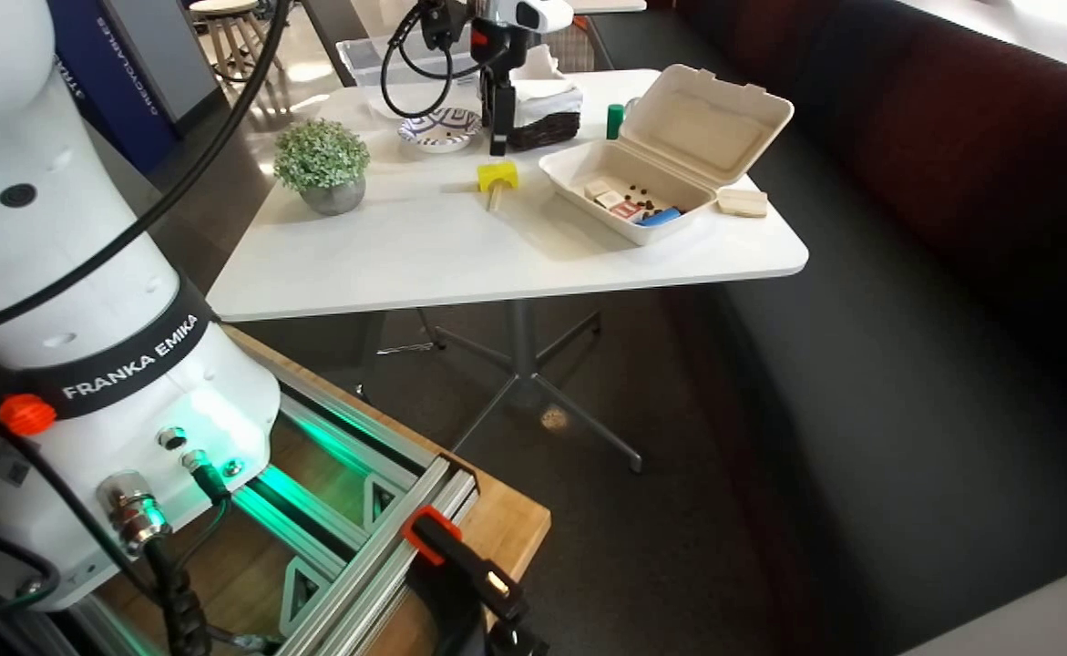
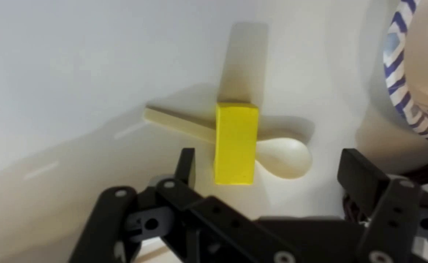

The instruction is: Remove the yellow block from the lunch pack

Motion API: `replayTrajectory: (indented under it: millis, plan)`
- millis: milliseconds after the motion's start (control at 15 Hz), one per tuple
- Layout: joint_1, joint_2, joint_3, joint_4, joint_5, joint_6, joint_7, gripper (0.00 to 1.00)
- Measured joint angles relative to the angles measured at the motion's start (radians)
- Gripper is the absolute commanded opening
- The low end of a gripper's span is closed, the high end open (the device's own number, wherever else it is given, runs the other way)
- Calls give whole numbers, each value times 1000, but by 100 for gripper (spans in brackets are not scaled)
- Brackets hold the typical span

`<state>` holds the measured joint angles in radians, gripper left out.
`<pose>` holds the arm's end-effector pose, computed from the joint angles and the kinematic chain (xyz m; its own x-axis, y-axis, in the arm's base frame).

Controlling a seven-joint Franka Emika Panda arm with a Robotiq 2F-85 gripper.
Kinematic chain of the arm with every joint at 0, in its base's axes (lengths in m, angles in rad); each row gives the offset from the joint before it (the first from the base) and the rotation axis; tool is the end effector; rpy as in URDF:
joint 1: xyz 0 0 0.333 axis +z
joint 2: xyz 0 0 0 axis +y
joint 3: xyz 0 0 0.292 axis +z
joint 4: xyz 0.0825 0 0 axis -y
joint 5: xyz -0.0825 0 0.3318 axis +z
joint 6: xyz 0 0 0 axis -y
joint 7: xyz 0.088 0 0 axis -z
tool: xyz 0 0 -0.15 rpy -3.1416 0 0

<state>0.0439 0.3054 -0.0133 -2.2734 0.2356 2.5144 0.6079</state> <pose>0.4915 0.0187 0.1950 0.7127 -0.6891 -0.1309 -0.6993 -0.7126 -0.0559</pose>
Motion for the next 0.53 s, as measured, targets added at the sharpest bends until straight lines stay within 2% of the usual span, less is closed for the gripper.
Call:
replayTrajectory:
  millis: [267, 533]
  plan:
    - [19, -176, -4, -83, -137, 0, -37, 100]
    - [14, -367, -2, -169, -320, 0, -55, 100]
